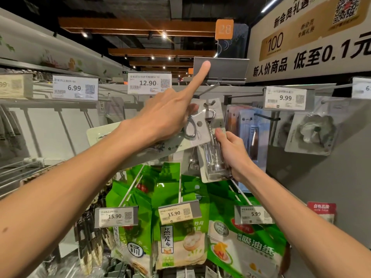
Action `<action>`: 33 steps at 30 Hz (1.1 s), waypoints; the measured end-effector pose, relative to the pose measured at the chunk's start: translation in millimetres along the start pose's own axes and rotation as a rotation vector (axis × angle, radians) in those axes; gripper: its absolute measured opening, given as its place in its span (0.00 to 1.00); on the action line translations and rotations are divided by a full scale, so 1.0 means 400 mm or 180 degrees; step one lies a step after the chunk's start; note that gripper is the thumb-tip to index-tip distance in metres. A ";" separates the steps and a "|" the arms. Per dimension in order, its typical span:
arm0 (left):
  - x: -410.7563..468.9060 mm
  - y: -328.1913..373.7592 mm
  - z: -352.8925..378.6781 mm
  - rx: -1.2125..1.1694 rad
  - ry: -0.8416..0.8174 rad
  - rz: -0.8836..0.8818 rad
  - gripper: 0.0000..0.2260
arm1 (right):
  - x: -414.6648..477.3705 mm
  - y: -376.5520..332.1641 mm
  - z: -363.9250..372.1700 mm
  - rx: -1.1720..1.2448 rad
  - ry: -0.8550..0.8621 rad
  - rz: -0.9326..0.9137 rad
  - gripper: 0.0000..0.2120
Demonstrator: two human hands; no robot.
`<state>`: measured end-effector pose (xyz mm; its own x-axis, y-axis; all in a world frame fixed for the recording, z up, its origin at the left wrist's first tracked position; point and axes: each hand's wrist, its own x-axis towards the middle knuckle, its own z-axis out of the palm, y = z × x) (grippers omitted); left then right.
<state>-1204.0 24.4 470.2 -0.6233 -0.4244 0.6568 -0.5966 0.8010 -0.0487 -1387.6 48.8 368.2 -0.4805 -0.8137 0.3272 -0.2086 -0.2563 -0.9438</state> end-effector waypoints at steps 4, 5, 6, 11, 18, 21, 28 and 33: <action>0.003 -0.004 0.010 0.0033 0.0062 0.0050 0.39 | 0.004 0.022 -0.003 -0.0157 -0.0118 -0.0025 0.14; 0.004 -0.006 0.012 0.0020 0.0074 0.0068 0.38 | -0.002 0.030 -0.005 -0.0332 -0.0079 -0.0069 0.16; 0.006 -0.008 0.016 0.0002 0.0081 0.0083 0.38 | -0.012 0.036 -0.008 -0.0516 0.0068 -0.0141 0.19; 0.012 -0.004 0.047 -0.0347 0.0370 0.0097 0.37 | -0.146 0.009 0.007 -0.0216 0.0754 -0.0942 0.17; 0.015 0.046 0.124 -0.1613 0.1151 -0.0152 0.31 | -0.210 -0.013 0.045 -0.0001 -0.0016 -0.0892 0.43; 0.010 0.050 0.150 -0.1947 0.1176 -0.0177 0.31 | -0.200 -0.011 0.026 0.0019 0.0074 -0.0840 0.43; 0.006 0.050 0.162 -0.2067 0.1159 -0.0142 0.28 | -0.216 -0.025 0.004 -0.0145 0.0177 -0.1160 0.43; 0.017 0.037 0.168 -0.1854 0.1275 -0.0040 0.28 | -0.149 -0.034 -0.037 -0.0630 0.0155 -0.1240 0.43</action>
<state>-1250.8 4.9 423.3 -0.3176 -0.3366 0.8865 -0.1653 0.9402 0.2978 -1368.7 108.5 362.4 -0.3723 -0.6491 0.6634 -0.5393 -0.4304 -0.7238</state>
